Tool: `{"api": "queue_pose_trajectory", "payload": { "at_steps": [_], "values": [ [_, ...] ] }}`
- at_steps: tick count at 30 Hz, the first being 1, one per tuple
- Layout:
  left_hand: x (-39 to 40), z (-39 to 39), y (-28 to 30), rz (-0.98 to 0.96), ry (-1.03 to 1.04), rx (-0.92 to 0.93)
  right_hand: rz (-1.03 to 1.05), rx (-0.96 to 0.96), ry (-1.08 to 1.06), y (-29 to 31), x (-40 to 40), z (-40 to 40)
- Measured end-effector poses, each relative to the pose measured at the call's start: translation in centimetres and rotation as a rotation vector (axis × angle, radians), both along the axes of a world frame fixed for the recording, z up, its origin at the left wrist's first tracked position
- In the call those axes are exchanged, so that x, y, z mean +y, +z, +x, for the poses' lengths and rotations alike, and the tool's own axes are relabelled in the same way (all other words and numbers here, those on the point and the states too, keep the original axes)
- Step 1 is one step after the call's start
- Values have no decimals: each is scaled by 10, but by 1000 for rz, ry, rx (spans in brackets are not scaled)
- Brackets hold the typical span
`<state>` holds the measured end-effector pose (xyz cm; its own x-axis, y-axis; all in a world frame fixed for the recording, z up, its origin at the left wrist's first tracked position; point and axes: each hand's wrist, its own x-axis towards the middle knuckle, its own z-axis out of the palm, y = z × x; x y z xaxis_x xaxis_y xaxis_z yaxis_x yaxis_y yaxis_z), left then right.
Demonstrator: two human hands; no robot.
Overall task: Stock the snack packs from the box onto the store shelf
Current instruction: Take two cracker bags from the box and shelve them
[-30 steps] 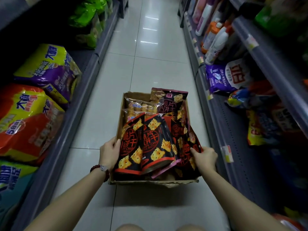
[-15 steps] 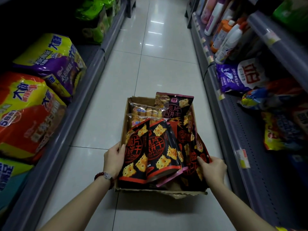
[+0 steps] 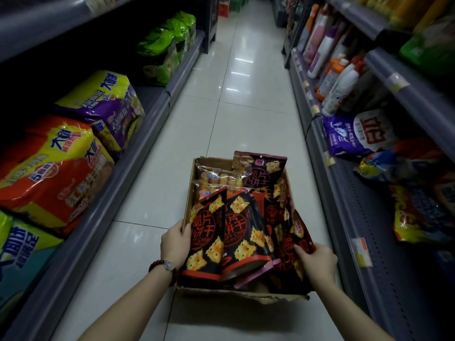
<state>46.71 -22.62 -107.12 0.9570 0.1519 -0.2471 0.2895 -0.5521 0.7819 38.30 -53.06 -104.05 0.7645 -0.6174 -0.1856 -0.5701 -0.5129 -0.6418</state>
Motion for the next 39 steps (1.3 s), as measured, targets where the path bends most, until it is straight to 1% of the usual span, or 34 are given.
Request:
{"api": "queue_pose_trajectory", "payload": {
  "at_steps": [3,7,9,11,13,15,17,19,24,27,31,39],
  "values": [
    [2,3,4,2,-10,55,28,26,7,-2,-3,1],
    [10,14,15,-24,-27,187,85,109,25,7,-6,6],
    [13,21,27,-28,-11,189,34,42,36,21,-2,12],
    [15,28,39,-6,-22,135,-24,-104,54,41,6,21],
    [17,33,51,4,-58,56,-77,-225,119,59,16,33],
    [19,36,60,-31,-80,-2,-85,-282,195,70,29,45],
    [20,38,63,-77,-104,-30,-65,-300,254,75,42,54],
    [20,37,63,-89,-137,-36,-8,-266,274,69,54,58],
    [14,28,55,-80,-189,-30,132,-91,243,42,68,58],
    [10,25,49,-67,-192,-38,175,-45,269,35,77,64],
    [8,27,43,-45,-164,-67,261,99,305,30,87,76],
    [14,25,32,-81,-143,-63,444,126,176,12,94,81]
  ]
}}
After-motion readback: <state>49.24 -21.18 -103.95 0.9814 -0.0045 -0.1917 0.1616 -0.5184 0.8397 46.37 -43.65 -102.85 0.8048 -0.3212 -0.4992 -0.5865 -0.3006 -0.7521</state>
